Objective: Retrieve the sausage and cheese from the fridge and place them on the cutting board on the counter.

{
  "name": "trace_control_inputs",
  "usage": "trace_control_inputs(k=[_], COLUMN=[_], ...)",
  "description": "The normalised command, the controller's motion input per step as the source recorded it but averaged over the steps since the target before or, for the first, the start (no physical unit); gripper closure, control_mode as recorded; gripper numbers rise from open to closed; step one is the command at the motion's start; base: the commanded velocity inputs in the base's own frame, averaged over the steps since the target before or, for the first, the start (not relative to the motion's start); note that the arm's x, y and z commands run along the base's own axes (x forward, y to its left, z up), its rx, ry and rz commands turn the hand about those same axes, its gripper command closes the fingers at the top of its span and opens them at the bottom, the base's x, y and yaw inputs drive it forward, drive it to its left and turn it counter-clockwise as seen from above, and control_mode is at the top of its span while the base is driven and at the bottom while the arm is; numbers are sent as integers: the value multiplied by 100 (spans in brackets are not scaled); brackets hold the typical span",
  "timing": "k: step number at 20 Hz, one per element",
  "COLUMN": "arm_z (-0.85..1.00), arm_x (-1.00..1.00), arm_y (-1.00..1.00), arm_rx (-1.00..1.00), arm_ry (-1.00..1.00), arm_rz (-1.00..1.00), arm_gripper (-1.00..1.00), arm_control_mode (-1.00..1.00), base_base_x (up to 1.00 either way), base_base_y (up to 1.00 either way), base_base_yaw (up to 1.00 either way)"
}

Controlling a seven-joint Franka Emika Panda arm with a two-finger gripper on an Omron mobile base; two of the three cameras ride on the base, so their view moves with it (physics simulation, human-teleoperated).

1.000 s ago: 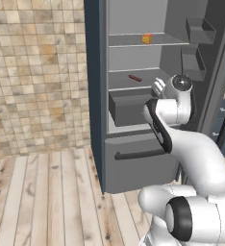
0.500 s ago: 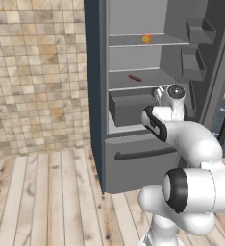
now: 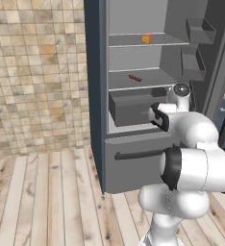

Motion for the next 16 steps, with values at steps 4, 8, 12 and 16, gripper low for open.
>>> trace_control_inputs(k=[4, 8, 12, 16], arm_z=[0, 0, 0, 0], arm_x=[-27, -23, -42, -40], arm_y=[-49, -42, -51, -60], arm_rx=[9, 9, 11, 10], arm_ry=[0, 0, -2, -2], arm_rz=[-27, -23, -20, -20], arm_gripper=[-100, -100, -100, -100], arm_control_mode=[-100, -100, -100, -100], base_base_x=[0, 0, 0, 0], base_base_y=[0, 0, 0, 0], base_base_yaw=[0, 0, 0, 0])
